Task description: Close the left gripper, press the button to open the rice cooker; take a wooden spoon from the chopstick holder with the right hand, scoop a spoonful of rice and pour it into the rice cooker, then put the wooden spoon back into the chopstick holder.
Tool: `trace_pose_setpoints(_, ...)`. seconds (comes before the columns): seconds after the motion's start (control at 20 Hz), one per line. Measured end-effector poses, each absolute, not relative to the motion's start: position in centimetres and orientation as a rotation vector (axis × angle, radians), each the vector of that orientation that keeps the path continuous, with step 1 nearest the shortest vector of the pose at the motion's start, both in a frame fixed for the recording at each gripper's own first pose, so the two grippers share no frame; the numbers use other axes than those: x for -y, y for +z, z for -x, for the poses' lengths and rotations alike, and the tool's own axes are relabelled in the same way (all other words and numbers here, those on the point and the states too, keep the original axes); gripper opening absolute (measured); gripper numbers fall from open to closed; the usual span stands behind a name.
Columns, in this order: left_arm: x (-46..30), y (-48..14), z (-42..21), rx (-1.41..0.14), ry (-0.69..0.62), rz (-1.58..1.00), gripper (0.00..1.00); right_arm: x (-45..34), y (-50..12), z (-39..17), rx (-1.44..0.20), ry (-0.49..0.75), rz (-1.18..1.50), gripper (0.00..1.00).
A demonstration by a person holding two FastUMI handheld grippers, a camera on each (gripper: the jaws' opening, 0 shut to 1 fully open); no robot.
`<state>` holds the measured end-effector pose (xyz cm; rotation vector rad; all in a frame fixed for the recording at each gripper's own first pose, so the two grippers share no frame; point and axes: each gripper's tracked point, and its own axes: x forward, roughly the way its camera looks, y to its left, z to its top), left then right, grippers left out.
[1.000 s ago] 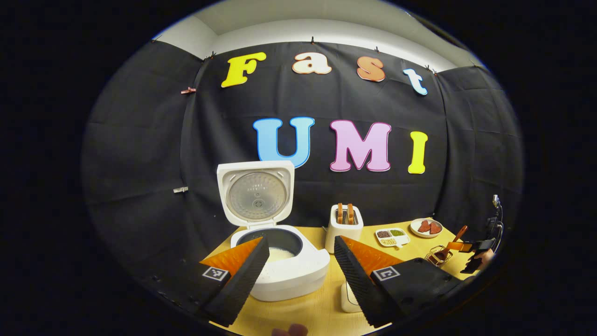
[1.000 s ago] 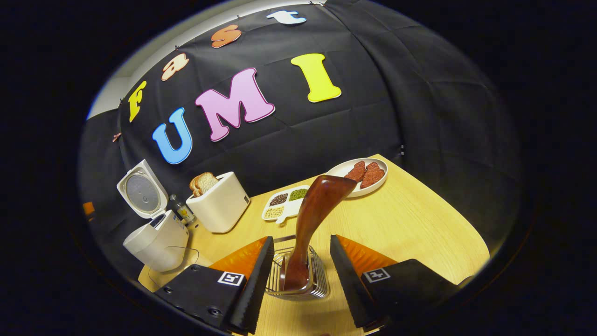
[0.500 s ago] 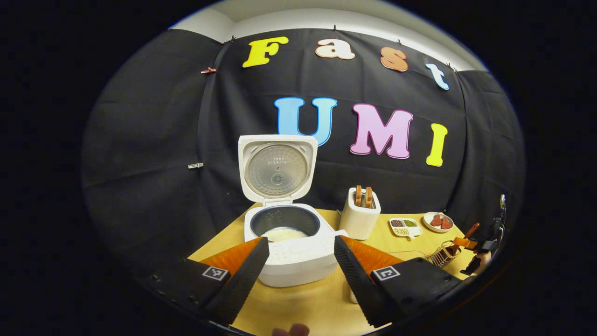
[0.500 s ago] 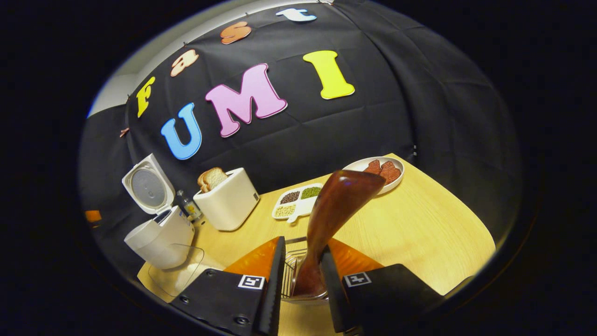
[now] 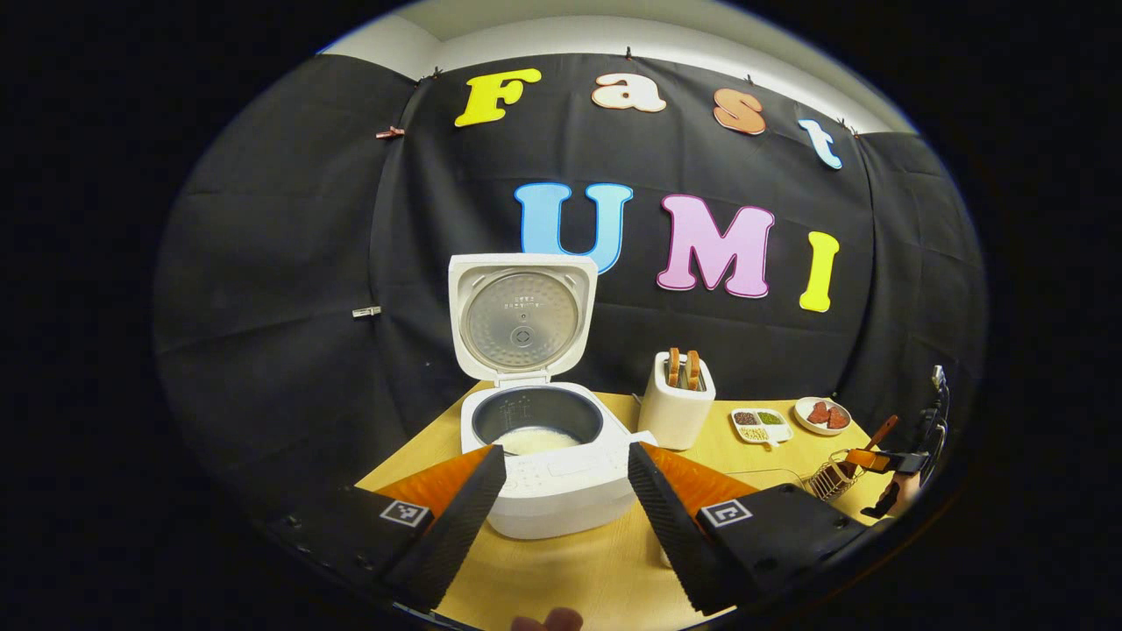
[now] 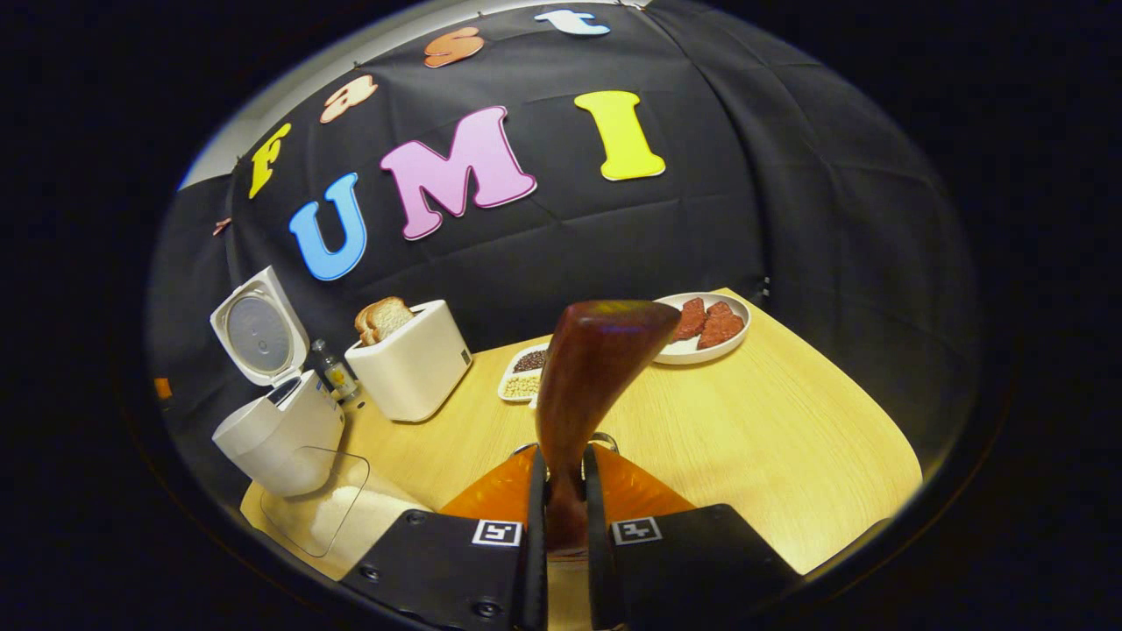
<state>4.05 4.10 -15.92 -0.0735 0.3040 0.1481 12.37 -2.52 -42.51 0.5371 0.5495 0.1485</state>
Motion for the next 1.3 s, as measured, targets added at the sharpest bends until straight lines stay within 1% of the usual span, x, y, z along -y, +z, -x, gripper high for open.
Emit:
trace_pose_setpoints(0.05,-4.3,-15.8,-3.9,-0.301,0.149,0.074,0.97,2.9,-41.8,-12.4,-0.540,0.132,-0.559,0.19)
trace_pose_setpoints(0.3,-5.2,-14.6,-3.7,-0.273,0.147,0.072,0.97,5.3,-36.2,-13.3,-0.447,0.089,-0.582,0.18)
trace_pose_setpoints(0.5,-5.8,-13.8,-2.9,-0.254,0.139,0.035,0.96,3.6,-29.5,-12.9,-0.384,0.170,-0.547,0.18)
trace_pose_setpoints(0.7,-6.6,-11.9,-3.5,-0.213,0.118,0.044,0.96,-1.7,-23.3,-11.3,-0.345,0.269,-0.530,0.18)
trace_pose_setpoints(0.75,-6.8,-11.8,-3.4,-0.210,0.115,0.053,0.96,-3.3,-22.3,-10.9,-0.342,0.289,-0.505,0.14)
trace_pose_setpoints(0.8,-7.1,-11.7,-3.3,-0.212,0.114,0.059,0.96,-4.9,-22.0,-10.5,-0.346,0.304,-0.462,0.18)
trace_pose_setpoints(1.0,-7.9,-11.8,-2.8,-0.213,0.101,0.058,0.96,-11.9,-22.7,-8.9,-0.378,0.368,-0.239,0.18)
trace_pose_setpoints(1.15,-8.6,-12.1,-2.4,-0.220,0.098,0.071,0.96,-16.6,-25.1,-8.5,-0.391,0.404,-0.089,0.18)
trace_pose_setpoints(1.3,-9.7,-12.4,-2.5,-0.223,0.100,0.076,0.96,-19.2,-28.6,-8.2,-0.426,0.404,0.017,0.18)
